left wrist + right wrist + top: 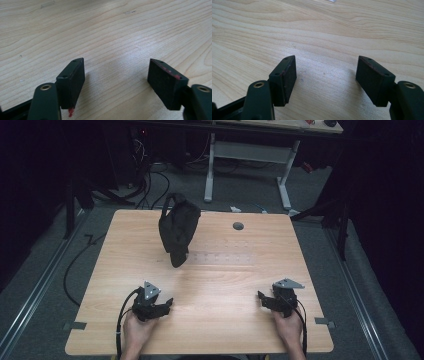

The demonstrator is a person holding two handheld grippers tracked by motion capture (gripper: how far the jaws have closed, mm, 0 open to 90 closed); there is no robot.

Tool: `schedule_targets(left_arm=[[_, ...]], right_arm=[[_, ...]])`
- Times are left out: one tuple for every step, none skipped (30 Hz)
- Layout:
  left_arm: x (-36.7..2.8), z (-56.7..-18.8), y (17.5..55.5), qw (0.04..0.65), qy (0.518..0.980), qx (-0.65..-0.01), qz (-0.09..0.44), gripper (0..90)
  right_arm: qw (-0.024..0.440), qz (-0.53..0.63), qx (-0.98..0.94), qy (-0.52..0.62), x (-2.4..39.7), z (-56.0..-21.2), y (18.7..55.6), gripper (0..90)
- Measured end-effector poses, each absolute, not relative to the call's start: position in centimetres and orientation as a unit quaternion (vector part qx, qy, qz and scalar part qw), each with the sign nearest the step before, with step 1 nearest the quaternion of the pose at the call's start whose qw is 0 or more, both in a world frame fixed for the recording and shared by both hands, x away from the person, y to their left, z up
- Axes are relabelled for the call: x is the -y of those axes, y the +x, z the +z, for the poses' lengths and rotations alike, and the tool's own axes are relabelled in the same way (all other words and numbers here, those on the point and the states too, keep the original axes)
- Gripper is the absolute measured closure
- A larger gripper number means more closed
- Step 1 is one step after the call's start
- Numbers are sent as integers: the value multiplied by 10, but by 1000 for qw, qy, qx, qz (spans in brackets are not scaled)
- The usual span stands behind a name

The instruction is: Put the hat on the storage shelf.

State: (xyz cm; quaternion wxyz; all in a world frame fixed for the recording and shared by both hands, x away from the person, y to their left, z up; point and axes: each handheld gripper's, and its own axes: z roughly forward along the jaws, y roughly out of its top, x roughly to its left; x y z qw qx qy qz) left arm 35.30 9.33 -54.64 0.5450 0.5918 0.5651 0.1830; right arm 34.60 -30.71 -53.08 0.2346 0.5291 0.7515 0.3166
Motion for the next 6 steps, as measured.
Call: schedule_targets(left_arm=[[-93,-546,353,545,593,-564,182,288],[-93,-546,353,545,593,-564,181,283],[-93,-546,353,545,593,-564,182,283],[-93,-547,353,545,593,-564,182,282],[-93,-547,353,545,593,-564,182,282],[-93,-547,353,545,592,-565,183,282]], right_arm=[[235,317,-751,529,307,-531,346,331],[235,317,-752,529,307,-531,346,331],[235,317,-752,529,307,-531,346,331],[235,317,-752,529,307,-531,346,331],[235,317,-752,529,307,-531,346,331],[235,317,-752,529,307,-531,346,331]])
